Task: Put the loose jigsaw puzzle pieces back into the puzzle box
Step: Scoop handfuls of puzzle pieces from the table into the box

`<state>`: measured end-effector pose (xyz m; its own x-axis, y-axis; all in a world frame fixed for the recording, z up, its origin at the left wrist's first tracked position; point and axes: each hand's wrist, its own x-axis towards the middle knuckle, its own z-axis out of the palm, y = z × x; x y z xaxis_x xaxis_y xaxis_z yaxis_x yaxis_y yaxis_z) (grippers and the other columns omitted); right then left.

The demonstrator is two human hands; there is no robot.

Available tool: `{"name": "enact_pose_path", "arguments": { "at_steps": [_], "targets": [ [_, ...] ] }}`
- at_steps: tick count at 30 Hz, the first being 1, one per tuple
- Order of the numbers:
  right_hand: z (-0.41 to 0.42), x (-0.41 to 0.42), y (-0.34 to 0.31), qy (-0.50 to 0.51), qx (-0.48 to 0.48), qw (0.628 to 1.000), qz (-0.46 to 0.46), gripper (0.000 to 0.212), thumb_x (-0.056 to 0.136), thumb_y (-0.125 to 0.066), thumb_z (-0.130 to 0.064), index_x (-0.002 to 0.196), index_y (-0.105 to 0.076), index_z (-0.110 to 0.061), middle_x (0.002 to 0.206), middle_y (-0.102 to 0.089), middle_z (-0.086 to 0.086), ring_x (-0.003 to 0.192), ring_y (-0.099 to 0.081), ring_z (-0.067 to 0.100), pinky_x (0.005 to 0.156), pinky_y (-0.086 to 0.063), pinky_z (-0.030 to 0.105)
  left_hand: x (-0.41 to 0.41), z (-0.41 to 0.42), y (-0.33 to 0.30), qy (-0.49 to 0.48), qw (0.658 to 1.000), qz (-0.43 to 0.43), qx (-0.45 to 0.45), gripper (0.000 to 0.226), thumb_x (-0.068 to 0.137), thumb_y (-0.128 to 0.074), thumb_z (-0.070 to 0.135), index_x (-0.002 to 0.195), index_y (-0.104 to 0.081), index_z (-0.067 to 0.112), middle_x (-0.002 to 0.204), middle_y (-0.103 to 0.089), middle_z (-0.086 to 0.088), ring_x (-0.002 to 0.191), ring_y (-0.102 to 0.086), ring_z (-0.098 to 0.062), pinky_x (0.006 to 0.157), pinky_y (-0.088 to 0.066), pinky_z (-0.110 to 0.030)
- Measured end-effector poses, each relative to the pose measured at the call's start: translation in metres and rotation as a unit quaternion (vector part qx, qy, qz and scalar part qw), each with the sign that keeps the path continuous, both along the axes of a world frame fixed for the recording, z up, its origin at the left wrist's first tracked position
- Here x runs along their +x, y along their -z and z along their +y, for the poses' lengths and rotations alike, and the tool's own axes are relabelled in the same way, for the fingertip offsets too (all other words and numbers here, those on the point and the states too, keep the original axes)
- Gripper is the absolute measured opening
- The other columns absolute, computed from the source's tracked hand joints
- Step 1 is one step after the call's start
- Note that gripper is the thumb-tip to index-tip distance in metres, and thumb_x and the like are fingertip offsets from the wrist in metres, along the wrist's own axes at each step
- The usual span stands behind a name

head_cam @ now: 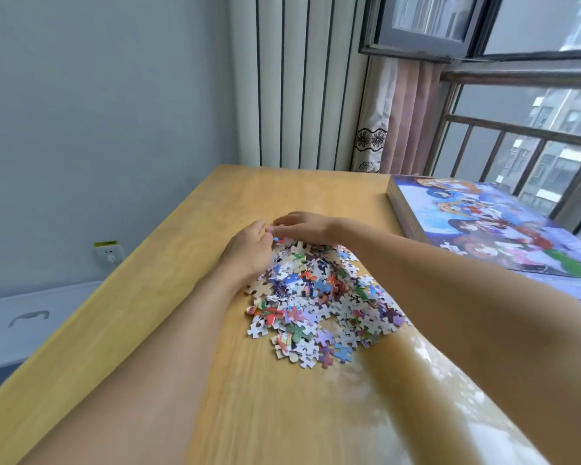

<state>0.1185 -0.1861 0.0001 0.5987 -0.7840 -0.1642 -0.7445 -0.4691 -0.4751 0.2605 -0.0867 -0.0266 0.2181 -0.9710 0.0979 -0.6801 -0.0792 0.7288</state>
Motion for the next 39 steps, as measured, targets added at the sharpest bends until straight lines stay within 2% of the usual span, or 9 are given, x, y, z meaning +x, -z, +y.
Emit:
{"name": "enact_pose_path", "arguments": {
  "at_steps": [6,11,14,17,21,24,29,36,39],
  "targets": [
    [0.036,-0.029,-0.019,-0.004,-0.042,0.999,0.020,0.062,0.099,-0.041,-0.063,0.127,-0.066,-0.014,0.125,-0.066,0.006,0.110,-0.060,0.024,0.099,-0.048,0.042,-0.008,0.002,-0.002,0.082,0.995,0.035,0.045,0.061,0.102,-0.018,0.058,0.154,-0.036,0.031,0.161,-0.031,0.007,0.148,-0.028,-0.018,0.122,-0.021,-0.044],
    [0.074,-0.060,-0.023,0.049,-0.097,0.994,-0.002,0.056,0.099,-0.046,-0.061,0.102,-0.069,-0.011,0.086,-0.065,0.001,0.080,-0.057,0.022,0.064,-0.041,0.032,-0.023,0.010,0.001,0.163,0.984,0.066,0.040,0.059,0.104,-0.023,0.057,0.152,-0.040,0.028,0.158,-0.037,0.006,0.147,-0.029,-0.014,0.123,-0.019,-0.042],
    [0.101,-0.080,-0.023,0.065,-0.078,0.994,-0.031,0.079,0.083,-0.057,-0.076,0.140,-0.055,-0.021,0.132,-0.062,-0.001,0.119,-0.058,0.021,0.096,-0.048,0.036,-0.030,0.013,0.000,0.173,0.980,0.093,0.033,0.055,0.104,-0.024,0.055,0.141,-0.055,0.029,0.148,-0.051,0.006,0.139,-0.042,-0.015,0.120,-0.027,-0.043],
    [0.130,-0.094,-0.020,0.044,-0.051,0.998,0.008,0.121,0.061,-0.070,-0.085,0.158,-0.025,-0.028,0.161,-0.033,-0.005,0.145,-0.037,0.018,0.118,-0.034,0.043,-0.037,0.017,-0.002,0.143,0.984,0.105,0.013,0.051,0.106,-0.025,0.050,0.135,-0.059,0.026,0.139,-0.058,0.003,0.133,-0.048,-0.016,0.115,-0.032,-0.038],
    [0.147,-0.091,-0.002,0.053,-0.118,0.991,0.038,0.130,0.056,-0.071,-0.086,0.159,-0.015,-0.030,0.160,-0.032,-0.004,0.147,-0.026,0.022,0.118,-0.031,0.044,-0.033,0.030,-0.020,0.130,0.991,0.020,-0.001,0.056,0.102,-0.035,0.058,0.145,-0.050,0.026,0.152,-0.047,0.002,0.139,-0.042,-0.017,0.114,-0.032,-0.037],
    [0.142,-0.082,0.002,0.063,-0.152,0.985,0.044,0.122,0.061,-0.069,-0.085,0.158,-0.022,-0.029,0.154,-0.043,-0.002,0.142,-0.033,0.025,0.109,-0.038,0.044,-0.014,0.045,-0.046,0.212,0.960,-0.131,0.124,0.101,0.072,-0.060,0.082,0.156,-0.023,0.039,0.164,-0.020,0.009,0.150,-0.024,-0.016,0.121,-0.025,-0.044],
    [0.131,-0.087,0.004,0.091,-0.148,0.985,-0.010,0.100,0.063,-0.069,-0.082,0.145,-0.048,-0.029,0.133,-0.062,-0.004,0.126,-0.051,0.021,0.100,-0.048,0.043,-0.004,0.056,-0.054,0.307,0.897,-0.170,0.269,0.156,0.033,-0.093,0.065,0.154,0.005,0.051,0.161,0.003,0.028,0.152,-0.007,-0.007,0.124,-0.016,-0.036],
    [0.133,-0.100,0.000,0.137,-0.118,0.983,0.015,0.125,0.054,-0.073,-0.086,0.155,-0.029,-0.027,0.155,-0.038,0.003,0.143,-0.030,0.029,0.114,-0.036,0.048,-0.010,0.047,-0.040,0.299,0.917,-0.169,0.204,0.141,0.041,-0.092,0.066,0.154,-0.008,0.052,0.160,-0.008,0.031,0.148,-0.017,-0.003,0.122,-0.022,-0.035],
    [0.134,-0.100,-0.001,0.129,-0.115,0.983,0.061,0.114,0.060,-0.073,-0.080,0.154,-0.032,-0.029,0.149,-0.045,0.004,0.139,-0.035,0.029,0.110,-0.039,0.047,-0.011,0.043,-0.035,0.282,0.933,-0.151,0.164,0.125,0.050,-0.087,0.070,0.153,-0.019,0.049,0.160,-0.019,0.025,0.146,-0.028,-0.006,0.120,-0.028,-0.037]
  ]
}}
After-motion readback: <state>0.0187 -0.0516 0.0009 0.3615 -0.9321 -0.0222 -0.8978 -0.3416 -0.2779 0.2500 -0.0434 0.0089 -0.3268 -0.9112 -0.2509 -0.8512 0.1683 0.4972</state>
